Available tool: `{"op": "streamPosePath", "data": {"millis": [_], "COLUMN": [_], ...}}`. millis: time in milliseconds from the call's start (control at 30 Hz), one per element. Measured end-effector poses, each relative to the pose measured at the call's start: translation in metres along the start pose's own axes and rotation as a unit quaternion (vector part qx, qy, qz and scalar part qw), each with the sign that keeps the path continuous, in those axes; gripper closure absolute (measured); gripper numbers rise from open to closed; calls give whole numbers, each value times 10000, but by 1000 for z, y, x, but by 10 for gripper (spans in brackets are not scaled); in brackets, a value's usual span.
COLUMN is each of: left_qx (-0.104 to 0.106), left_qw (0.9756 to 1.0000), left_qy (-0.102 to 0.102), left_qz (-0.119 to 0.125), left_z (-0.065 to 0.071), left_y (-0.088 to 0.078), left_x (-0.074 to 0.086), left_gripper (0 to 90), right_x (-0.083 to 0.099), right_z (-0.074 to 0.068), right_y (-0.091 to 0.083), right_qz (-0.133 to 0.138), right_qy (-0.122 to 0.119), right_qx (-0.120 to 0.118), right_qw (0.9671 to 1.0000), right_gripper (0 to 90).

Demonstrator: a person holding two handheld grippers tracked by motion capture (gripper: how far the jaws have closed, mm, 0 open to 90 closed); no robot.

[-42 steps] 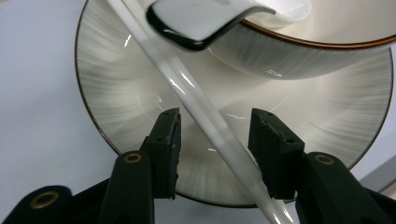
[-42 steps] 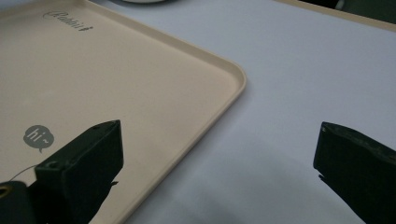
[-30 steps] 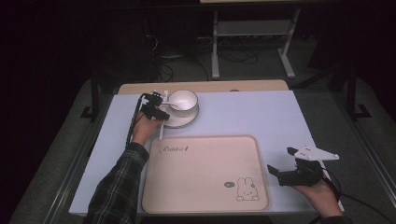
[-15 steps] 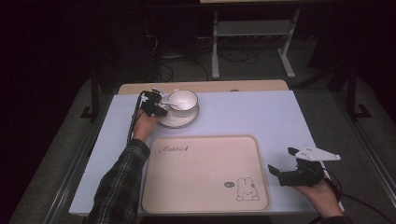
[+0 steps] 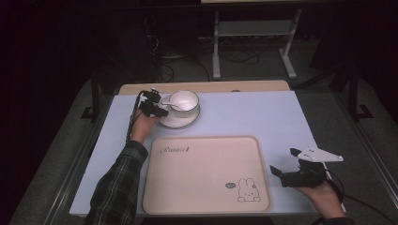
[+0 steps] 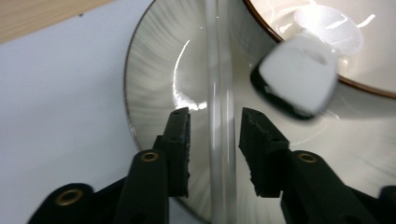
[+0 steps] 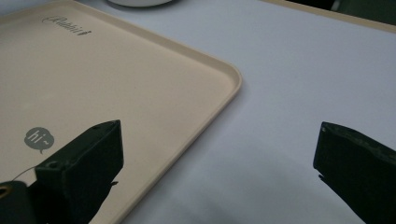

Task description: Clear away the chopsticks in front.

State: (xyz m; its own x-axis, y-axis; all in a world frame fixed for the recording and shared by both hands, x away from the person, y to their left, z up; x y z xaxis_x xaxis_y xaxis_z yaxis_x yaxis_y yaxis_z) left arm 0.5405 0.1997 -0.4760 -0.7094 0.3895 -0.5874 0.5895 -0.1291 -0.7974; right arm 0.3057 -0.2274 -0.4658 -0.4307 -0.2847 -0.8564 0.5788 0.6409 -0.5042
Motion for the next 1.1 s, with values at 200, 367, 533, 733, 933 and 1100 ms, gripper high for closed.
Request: {"op": "streamPosePath", "data": {"millis": [200, 367, 533, 733, 933, 1100], "left_qx": [42, 138, 420, 512, 492, 528], "left_qw": [9999, 9995, 9985, 9983, 9987, 9986], "left_qy": [-4, -41, -134, -89, -90, -100], "left_qz": [142, 289, 334, 253, 100, -17], "left_z": [-13, -21, -22, -16, -16, -15], "left_y": [-27, -43, -46, -39, -31, -25], "left_x": [14, 25, 30, 33, 40, 48], "left_gripper": [566, 639, 718, 751, 776, 792], "right_x": [0, -1, -1, 0, 1, 1], "right_z": [-1, -3, -3, -1, 0, -1], "right_y": [-1, 0, 1, 0, -1, 0], "right_qz": [10, 11, -20, -23, -29, -25], "right_qy": [1, -27, -22, 1, 0, -5], "right_qx": [7, 11, 18, 40, 43, 40], "right_qw": [10000, 10000, 10000, 10000, 10000, 10000], "right_gripper": [10, 10, 11, 11, 11, 11]}}
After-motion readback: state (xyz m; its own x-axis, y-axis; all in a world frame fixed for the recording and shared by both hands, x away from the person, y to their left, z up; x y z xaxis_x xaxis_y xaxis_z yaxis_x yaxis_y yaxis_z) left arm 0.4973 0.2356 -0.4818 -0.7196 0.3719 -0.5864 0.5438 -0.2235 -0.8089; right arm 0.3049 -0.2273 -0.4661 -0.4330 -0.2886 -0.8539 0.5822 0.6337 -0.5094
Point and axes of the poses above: each handheld gripper's, and its own axes: y roughly forward along the jaws, x roughly out of its underside, z roughly to its right, the point moved 8 cm from there along y, roughly forward along the jaws, and after that the axes turned 10 degrees about -x, right-handed, at the moved point
